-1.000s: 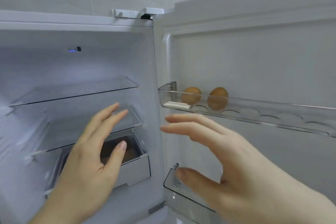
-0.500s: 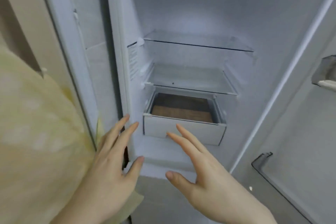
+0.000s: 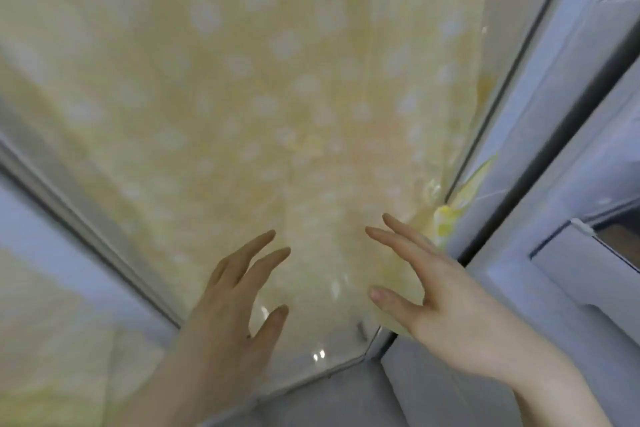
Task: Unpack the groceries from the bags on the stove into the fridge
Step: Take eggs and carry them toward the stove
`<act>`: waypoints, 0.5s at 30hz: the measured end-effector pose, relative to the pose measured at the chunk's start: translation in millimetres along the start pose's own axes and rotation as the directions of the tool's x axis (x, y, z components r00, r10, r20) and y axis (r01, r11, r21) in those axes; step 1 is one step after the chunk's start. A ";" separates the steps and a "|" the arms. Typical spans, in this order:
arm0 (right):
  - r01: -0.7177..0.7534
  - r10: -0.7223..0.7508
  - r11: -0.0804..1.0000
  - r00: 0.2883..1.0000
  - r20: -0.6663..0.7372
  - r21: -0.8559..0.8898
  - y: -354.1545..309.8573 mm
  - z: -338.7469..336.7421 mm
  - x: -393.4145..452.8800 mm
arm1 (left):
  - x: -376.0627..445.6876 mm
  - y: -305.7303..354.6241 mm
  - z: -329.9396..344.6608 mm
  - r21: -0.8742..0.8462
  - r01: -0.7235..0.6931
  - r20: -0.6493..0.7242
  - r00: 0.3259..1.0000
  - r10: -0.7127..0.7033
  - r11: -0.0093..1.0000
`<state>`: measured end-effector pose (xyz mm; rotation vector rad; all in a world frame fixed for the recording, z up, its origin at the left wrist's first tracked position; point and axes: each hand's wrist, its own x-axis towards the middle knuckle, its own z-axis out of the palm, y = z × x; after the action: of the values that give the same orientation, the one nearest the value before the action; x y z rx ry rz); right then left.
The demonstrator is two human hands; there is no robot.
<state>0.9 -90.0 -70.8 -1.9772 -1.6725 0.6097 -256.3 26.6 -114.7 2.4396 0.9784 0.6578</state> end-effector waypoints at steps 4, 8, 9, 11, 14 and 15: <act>0.131 -0.129 0.991 0.958 0.255 0.012 -54.1 30.7 25.6 | -75.2 -29.3 -47.7 0.126 0.229 -0.158 0.965 -0.209 0.965; 0.297 -0.257 0.954 0.871 0.418 -0.033 -115.6 73.0 39.5 | -156.5 -51.6 -87.2 0.198 0.445 -0.300 0.876 -0.379 0.873; 0.349 -0.302 0.937 0.839 0.452 -0.021 -130.0 86.1 41.1 | -176.8 -53.8 -95.6 0.201 0.498 -0.331 0.845 -0.420 0.843; 0.467 -0.405 0.884 0.760 0.509 0.006 -163.5 116.1 44.7 | -219.0 -56.0 -112.9 0.195 0.598 -0.400 0.772 -0.494 0.777; 0.614 -0.515 0.788 0.617 0.594 0.046 -227.0 167.6 39.9 | -285.5 -56.1 -139.2 0.177 0.713 -0.496 0.660 -0.564 0.678; 0.651 -0.546 0.756 0.571 0.613 0.068 -248.5 184.2 35.0 | -307.1 -56.8 -146.5 0.172 0.746 -0.522 0.623 -0.582 0.644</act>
<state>-299.1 -7.1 -63.9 -1.1676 -2.6980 0.9005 -565.2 -127.0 -110.7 1.9397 2.2531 0.7698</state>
